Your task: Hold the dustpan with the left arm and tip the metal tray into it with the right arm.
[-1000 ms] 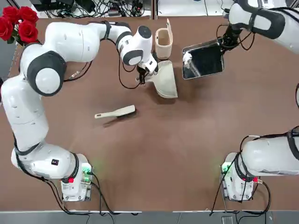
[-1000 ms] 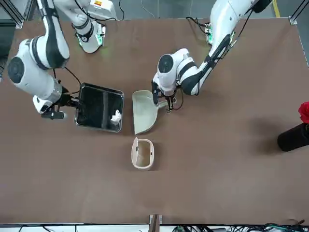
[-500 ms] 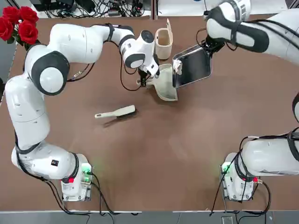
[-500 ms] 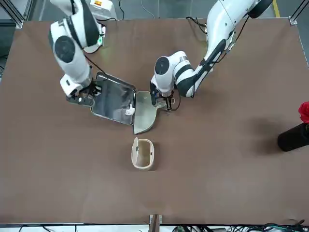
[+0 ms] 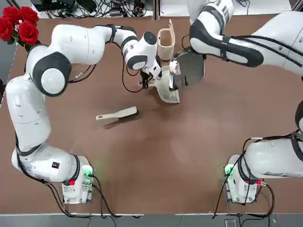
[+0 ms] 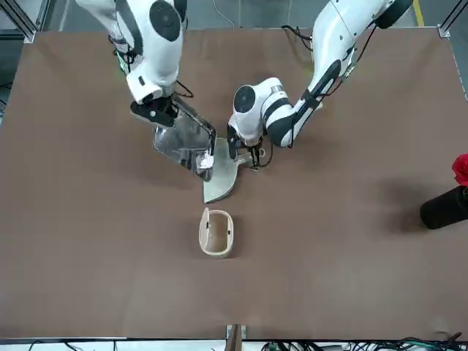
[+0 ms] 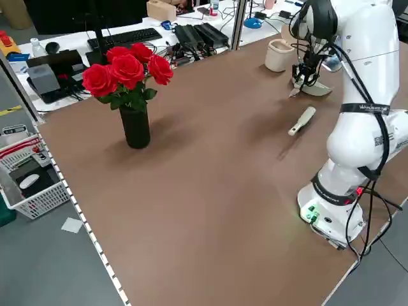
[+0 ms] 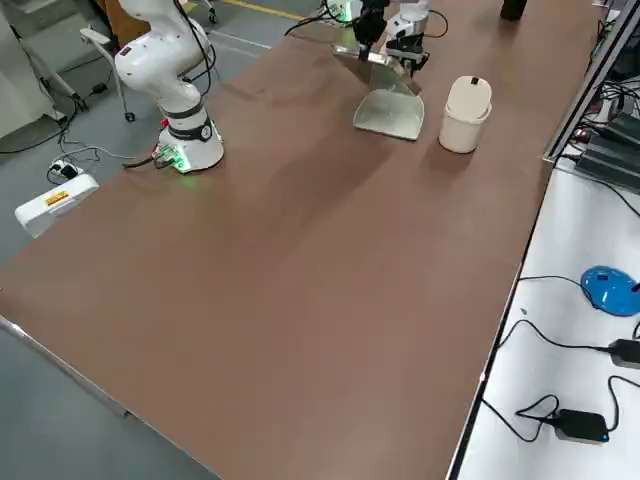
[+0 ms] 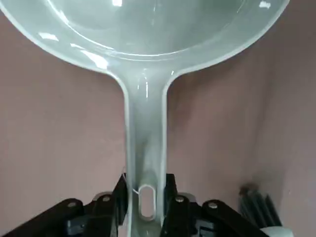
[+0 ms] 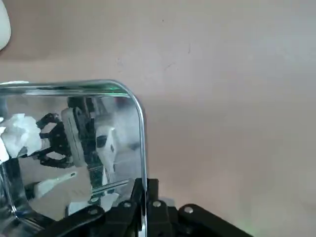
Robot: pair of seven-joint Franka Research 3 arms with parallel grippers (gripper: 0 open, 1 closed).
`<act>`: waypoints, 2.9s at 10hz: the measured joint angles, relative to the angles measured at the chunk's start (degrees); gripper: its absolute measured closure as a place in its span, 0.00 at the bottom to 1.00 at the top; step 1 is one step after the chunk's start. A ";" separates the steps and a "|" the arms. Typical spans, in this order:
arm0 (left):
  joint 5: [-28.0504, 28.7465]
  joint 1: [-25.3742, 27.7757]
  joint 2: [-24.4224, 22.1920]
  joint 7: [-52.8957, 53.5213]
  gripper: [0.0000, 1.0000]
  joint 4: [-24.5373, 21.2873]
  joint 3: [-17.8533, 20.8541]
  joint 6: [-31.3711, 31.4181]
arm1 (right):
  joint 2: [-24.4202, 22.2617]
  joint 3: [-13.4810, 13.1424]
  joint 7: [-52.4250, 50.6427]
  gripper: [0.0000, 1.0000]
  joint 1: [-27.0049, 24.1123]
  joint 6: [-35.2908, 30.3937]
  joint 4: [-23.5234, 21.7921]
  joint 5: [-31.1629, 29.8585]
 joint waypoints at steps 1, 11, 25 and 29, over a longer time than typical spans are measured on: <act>0.00 -0.01 0.01 -0.74 0.67 -0.04 0.01 -0.07 | 1.58 1.64 1.50 0.95 0.06 -0.59 0.28 -3.03; 0.01 0.15 0.06 -0.89 0.67 -0.13 0.04 -0.77 | 12.88 12.78 14.62 0.95 5.44 -15.34 8.06 -25.28; 0.01 0.53 -0.50 -0.89 0.67 -0.01 -0.02 -2.22 | 20.25 14.36 19.49 0.95 8.71 -19.91 12.25 -37.36; 0.01 2.35 -2.45 -0.88 0.67 -0.94 -1.67 -3.25 | 20.16 14.46 9.46 0.95 5.20 -19.69 14.66 -33.65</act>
